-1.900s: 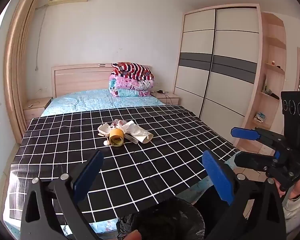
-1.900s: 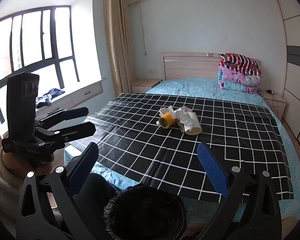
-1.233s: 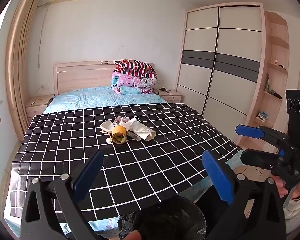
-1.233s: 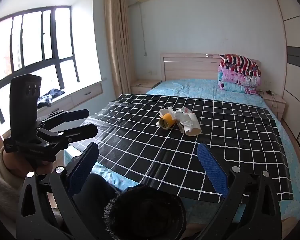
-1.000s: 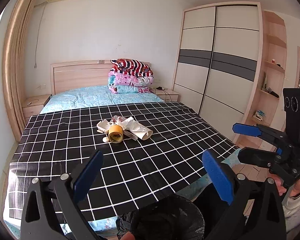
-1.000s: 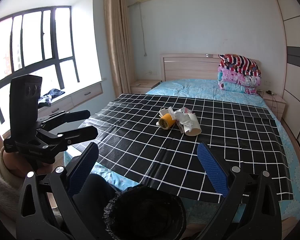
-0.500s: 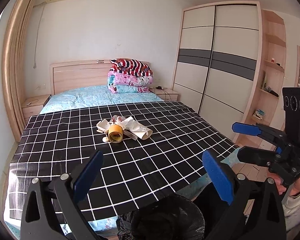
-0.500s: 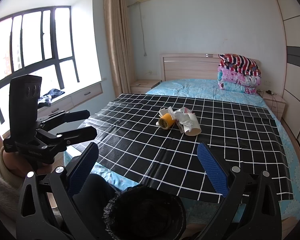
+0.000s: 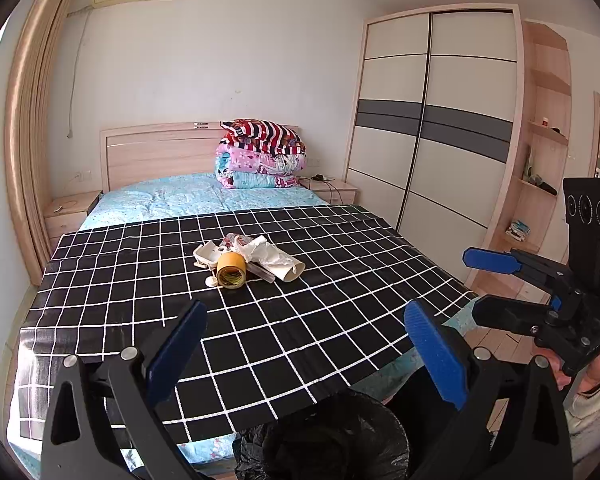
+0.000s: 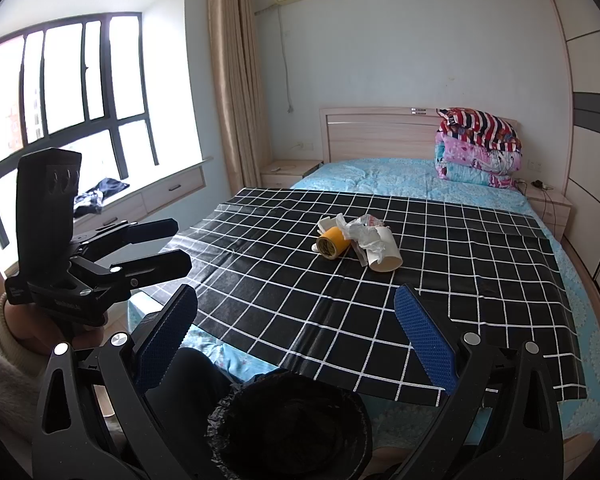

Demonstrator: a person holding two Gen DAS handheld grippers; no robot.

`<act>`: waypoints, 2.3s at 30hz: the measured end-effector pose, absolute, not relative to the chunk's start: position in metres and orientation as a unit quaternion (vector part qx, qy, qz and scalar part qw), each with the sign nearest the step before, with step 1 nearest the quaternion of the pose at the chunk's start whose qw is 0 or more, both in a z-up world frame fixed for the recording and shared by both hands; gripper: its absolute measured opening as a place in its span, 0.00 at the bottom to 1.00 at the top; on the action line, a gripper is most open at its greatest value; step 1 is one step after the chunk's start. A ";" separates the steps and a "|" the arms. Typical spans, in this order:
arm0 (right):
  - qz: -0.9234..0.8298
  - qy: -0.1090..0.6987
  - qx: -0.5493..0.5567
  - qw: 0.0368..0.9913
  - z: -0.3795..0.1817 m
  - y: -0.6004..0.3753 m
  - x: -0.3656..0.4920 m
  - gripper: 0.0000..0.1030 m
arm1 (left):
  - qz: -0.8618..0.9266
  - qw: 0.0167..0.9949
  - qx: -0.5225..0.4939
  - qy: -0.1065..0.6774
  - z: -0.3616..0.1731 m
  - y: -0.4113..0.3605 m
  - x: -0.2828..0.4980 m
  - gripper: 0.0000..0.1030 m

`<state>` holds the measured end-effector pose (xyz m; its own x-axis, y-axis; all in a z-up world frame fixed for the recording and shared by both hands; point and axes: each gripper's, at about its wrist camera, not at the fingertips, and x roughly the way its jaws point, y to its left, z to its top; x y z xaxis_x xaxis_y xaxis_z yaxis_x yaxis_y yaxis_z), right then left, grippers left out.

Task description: Collect trash

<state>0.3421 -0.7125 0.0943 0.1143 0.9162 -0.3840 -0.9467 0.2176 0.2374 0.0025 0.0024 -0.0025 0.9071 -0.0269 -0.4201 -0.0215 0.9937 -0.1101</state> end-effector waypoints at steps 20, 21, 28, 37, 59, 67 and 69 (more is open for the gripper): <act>0.622 0.231 -0.032 0.747 0.093 -0.712 0.344 0.97 | -0.004 0.975 -0.055 0.217 -0.001 0.002 0.004 0.93; 0.622 0.232 -0.032 0.747 0.093 -0.712 0.345 0.97 | -0.004 0.974 -0.056 0.218 -0.002 0.003 0.006 0.93; 0.612 0.241 -0.032 0.753 0.089 -0.697 0.367 0.97 | 0.004 0.971 -0.060 0.231 -0.004 0.015 0.028 0.93; 0.600 0.256 -0.052 0.756 0.075 -0.654 0.399 0.97 | 0.012 0.964 -0.071 0.255 -0.013 0.044 0.071 0.93; 0.585 0.288 -0.115 0.749 0.030 -0.543 0.466 0.96 | 0.010 0.938 -0.078 0.338 -0.071 0.087 0.194 0.93; 0.606 0.296 -0.139 0.725 0.017 -0.504 0.482 0.82 | 0.011 0.927 -0.094 0.364 -0.095 0.103 0.226 0.85; 0.614 0.304 -0.138 0.716 0.014 -0.496 0.487 0.73 | 0.007 0.925 -0.094 0.368 -0.099 0.107 0.232 0.84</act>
